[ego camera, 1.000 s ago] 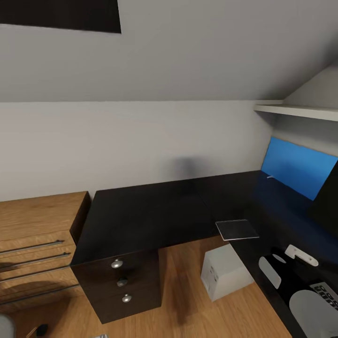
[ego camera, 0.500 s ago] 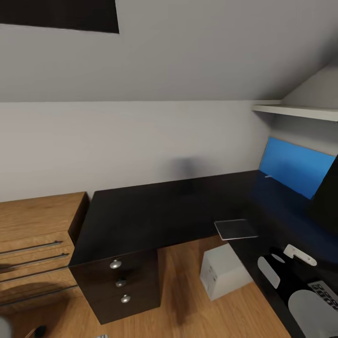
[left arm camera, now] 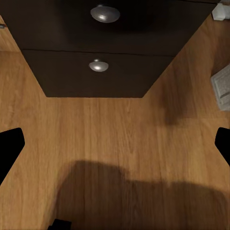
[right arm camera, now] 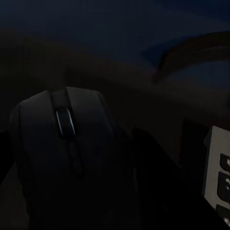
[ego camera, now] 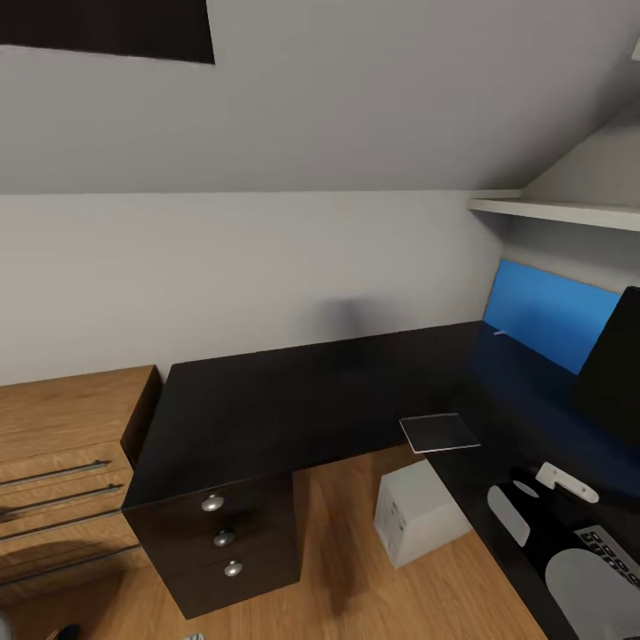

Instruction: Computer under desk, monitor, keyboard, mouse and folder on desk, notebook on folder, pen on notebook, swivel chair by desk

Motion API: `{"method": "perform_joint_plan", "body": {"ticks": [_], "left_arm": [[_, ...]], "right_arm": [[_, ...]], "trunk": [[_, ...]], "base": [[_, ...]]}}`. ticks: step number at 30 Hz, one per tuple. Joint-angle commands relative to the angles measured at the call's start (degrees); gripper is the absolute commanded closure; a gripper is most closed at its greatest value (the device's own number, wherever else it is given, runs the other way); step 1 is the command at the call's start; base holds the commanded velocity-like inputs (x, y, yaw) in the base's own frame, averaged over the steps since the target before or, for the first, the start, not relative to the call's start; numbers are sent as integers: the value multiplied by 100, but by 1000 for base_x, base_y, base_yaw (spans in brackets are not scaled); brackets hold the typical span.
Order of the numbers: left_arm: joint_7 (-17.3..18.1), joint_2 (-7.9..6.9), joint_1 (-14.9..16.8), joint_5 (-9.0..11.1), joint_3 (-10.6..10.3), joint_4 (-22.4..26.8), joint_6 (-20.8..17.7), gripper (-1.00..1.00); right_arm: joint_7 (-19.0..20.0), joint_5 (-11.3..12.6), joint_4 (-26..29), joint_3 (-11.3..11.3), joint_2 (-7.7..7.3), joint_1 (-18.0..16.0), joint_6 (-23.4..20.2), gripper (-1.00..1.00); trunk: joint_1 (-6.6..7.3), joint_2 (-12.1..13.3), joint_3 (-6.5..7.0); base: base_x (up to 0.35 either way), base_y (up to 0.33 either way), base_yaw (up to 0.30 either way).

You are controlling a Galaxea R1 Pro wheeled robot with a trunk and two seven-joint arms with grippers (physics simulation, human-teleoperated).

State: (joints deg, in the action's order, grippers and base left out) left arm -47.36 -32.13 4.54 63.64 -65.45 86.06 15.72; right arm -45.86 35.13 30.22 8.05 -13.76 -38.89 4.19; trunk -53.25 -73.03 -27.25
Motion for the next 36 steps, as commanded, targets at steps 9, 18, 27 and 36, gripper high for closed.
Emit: {"method": "perform_joint_plan", "body": {"ticks": [9, 18, 27, 36], "left_arm": [[-27, -4, 12, 34, -20, 7, 33, -100], [-26, -4, 12, 34, -20, 7, 33, -100], [-27, -4, 12, 34, -20, 7, 31, -100], [-27, -4, 12, 34, -20, 7, 30, -100]], "right_arm": [[-29, 56, 10, 56, 1, -4, 53, 100], [-37, 55, 27, 57, 4, -4, 56, 100], [-34, 55, 22, 64, 5, -4, 56, 100], [-28, 55, 19, 74, 5, -4, 68, 100]], "trunk": [[-88, -165, -78], [-286, -526, -239], [-352, -646, -293], [-352, -646, -293]], "base": [[0, 0, 0], [0, 0, -2], [0, 0, -51], [0, 0, -1]]}}
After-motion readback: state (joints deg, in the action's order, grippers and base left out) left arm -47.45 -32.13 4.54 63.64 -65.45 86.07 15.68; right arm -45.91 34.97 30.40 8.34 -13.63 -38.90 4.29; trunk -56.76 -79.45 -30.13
